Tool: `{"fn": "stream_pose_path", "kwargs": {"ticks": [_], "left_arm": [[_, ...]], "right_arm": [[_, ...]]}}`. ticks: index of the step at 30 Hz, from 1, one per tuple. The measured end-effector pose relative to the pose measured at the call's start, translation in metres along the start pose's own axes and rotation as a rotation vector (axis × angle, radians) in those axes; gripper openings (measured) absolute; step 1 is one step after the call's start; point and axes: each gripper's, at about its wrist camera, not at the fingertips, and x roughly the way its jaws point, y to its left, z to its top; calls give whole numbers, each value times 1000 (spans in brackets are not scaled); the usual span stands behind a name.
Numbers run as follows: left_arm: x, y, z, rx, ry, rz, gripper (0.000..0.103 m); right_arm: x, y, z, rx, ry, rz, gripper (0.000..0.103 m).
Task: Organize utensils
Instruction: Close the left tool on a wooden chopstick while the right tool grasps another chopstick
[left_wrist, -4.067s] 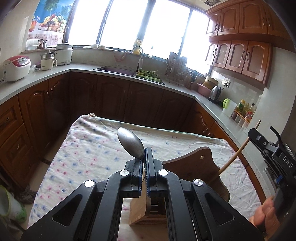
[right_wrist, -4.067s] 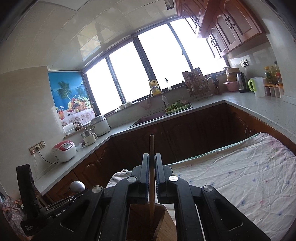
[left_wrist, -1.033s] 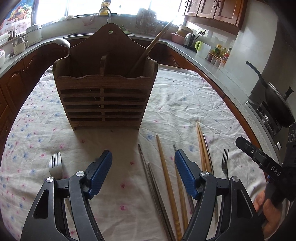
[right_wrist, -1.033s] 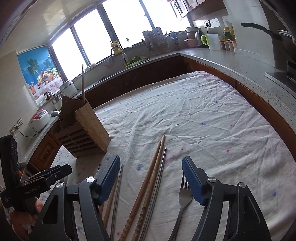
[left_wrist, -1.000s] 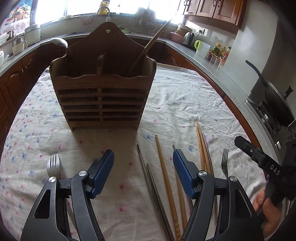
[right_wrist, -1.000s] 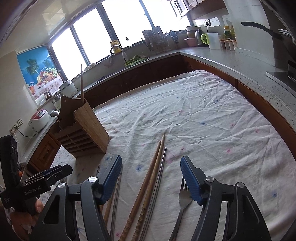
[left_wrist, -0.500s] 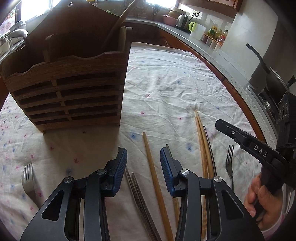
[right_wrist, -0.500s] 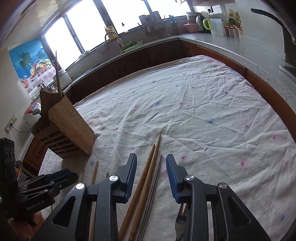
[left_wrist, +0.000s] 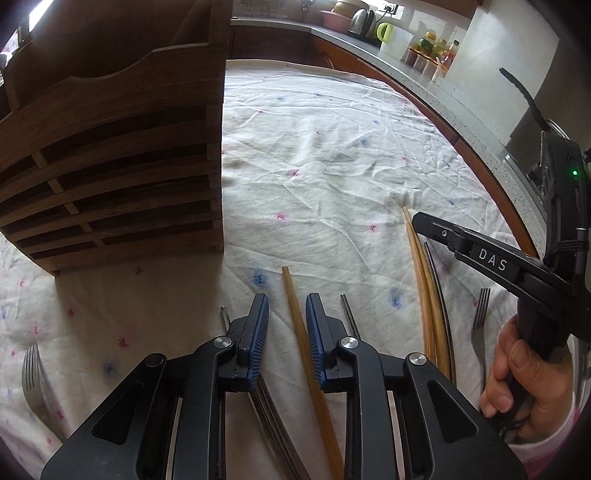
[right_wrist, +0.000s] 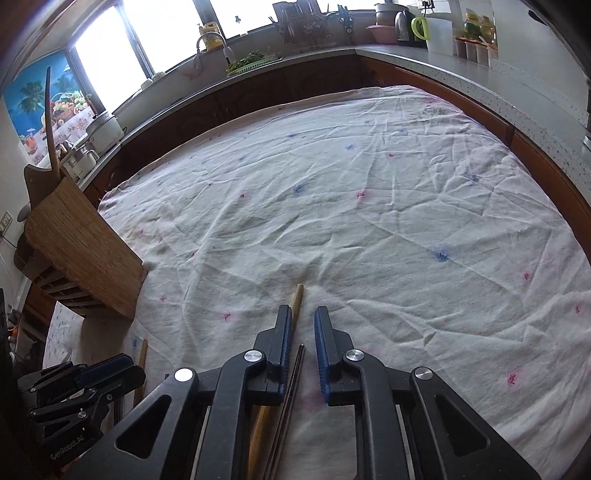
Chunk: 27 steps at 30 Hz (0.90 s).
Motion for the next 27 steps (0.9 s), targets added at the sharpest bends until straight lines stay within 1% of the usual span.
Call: {"fn": "stream_pose_path", "kwargs": {"ticks": [4,7,11,15,16,18,21,23,27], "left_arm": [[2,-3,3,13,2,10,20],[2,-5,2,20,3,19,20],[4,-10,1,42,-5,45,19],[5,-13,0,60,-21,70,9],[5,-12,0,59,-23,70,8],[4,-10,0,55,-23,61,8],[4,-11,-1,71,-30,70,8],[3,-11,-2,73,-34,68,8],[-2,-3,-4,39,-24,25,7]], "right_arm": [[7,6,6,-28,22,-6,12],[9,16,8,-73,23,-31,12],[14,19,12,-88,29,-26,12],[17,23,12,-117,32,-49,13],[16,23,12,-117,31,-49,12],[17,22,12,-106,31,-39,10],[16,19,12,-91,27,-28,8],[13,13,11,-55,22,1,7],[-3,5,8,10,-20,57,6]]}}
